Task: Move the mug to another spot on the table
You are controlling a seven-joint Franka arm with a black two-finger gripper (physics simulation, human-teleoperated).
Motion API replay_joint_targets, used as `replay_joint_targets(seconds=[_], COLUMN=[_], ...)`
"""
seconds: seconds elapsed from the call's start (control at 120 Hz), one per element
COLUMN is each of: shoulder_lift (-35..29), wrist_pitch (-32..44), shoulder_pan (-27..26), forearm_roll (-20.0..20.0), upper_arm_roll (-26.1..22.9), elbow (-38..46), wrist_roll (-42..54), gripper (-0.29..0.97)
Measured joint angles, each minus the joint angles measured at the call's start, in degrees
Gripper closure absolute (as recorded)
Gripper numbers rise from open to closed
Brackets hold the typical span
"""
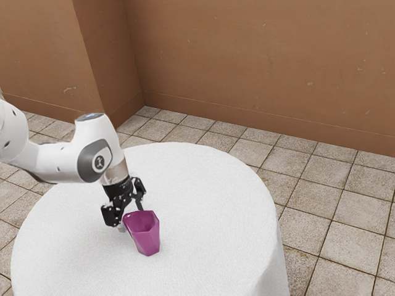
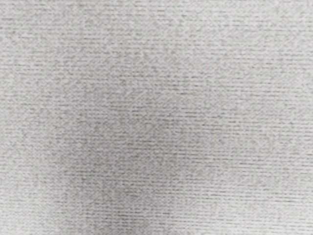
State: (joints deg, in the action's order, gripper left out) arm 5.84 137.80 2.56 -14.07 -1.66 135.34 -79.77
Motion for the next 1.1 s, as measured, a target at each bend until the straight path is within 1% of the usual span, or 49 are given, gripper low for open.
replay_joint_targets(seconds=[0.3,0.35,0.4,0.525,0.6,0.75,0.817,0.867,0.933,1.1], shoulder_lift=[0.1,0.1,0.1,0.1,0.1,0.0,-0.4,-0.9,-1.4,-2.5], wrist_pitch=[0.5,0.6,0.7,0.6,0.5,0.2,-0.5,-1.0,-1.0,-0.2], shoulder_pan=[-0.1,-0.1,0.0,0.0,0.0,0.0,0.0,0.1,0.1,-0.2], forearm_roll=[-2.4,-2.7,-2.9,-3.2,-3.3,-3.4,-4.0,-4.9,-7.0,-15.3], upper_arm_roll=[-0.9,-1.0,-1.0,-1.0,-1.0,-0.9,-0.7,-0.6,-0.6,-0.6], elbow=[0.1,0.3,0.3,0.4,0.4,0.3,0.2,0.2,0.2,0.2], wrist_roll=[2.5,3.0,3.6,5.0,5.8,7.0,7.4,7.7,8.5,12.0], gripper=[0.00,0.02,0.10,0.40,0.53,0.62,0.64,0.65,0.68,0.72])
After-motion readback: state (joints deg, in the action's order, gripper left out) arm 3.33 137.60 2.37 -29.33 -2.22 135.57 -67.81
